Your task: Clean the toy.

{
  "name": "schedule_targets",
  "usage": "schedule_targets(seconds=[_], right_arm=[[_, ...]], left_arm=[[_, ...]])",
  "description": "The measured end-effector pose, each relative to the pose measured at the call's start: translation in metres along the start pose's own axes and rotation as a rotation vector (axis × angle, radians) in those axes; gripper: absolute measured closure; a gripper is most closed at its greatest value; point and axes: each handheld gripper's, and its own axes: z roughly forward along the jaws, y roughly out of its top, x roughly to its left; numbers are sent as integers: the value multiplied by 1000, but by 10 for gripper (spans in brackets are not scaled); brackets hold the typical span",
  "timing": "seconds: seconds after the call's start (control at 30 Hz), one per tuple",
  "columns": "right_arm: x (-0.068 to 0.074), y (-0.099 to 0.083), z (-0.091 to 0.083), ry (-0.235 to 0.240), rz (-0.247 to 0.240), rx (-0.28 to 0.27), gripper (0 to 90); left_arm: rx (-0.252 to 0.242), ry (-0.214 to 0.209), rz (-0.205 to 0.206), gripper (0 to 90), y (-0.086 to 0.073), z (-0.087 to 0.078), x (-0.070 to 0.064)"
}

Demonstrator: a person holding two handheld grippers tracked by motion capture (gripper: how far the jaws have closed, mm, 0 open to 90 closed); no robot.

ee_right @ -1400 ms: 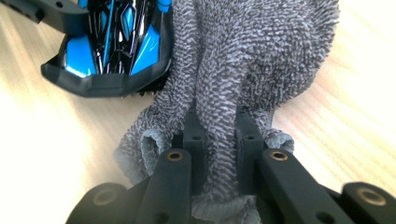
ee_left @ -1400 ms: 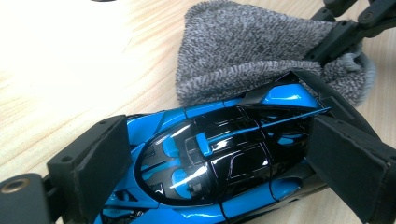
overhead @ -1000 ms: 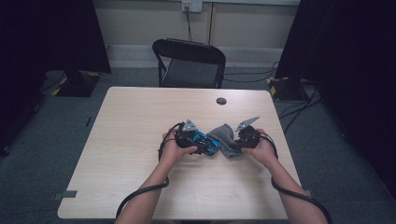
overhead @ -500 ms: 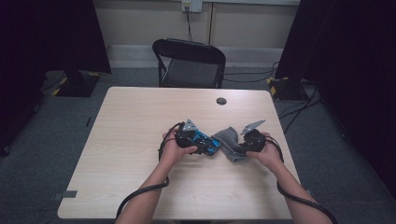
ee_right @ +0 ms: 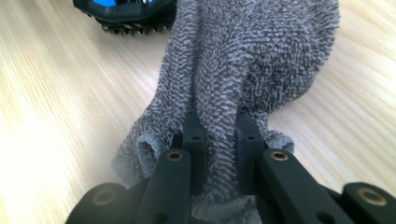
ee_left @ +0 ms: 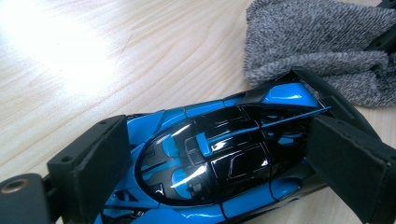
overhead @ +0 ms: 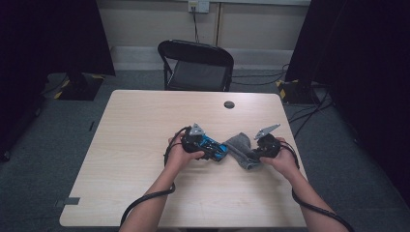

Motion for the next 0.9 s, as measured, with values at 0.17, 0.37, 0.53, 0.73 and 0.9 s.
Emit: schedule_targets(seconds=[0.17, 0.37, 0.53, 0.73, 0.9], right_arm=[[-3, -5, -7, 1, 15, -10, 792], [-5, -14, -12, -1, 27, -15, 793], [-7, -15, -17, -16, 41, -37, 793], [-13, -5, -24, -40, 61, -75, 793], [-18, 9, -25, -60, 79, -100, 793]], left_arm=[[0, -2, -1, 63, 0, 0, 0], [5, 1, 0, 63, 0, 0, 0], [-2, 0, 1, 63, 0, 0, 0], [-11, 2, 1, 63, -2, 0, 0], [-11, 2, 3, 63, -2, 0, 0]])
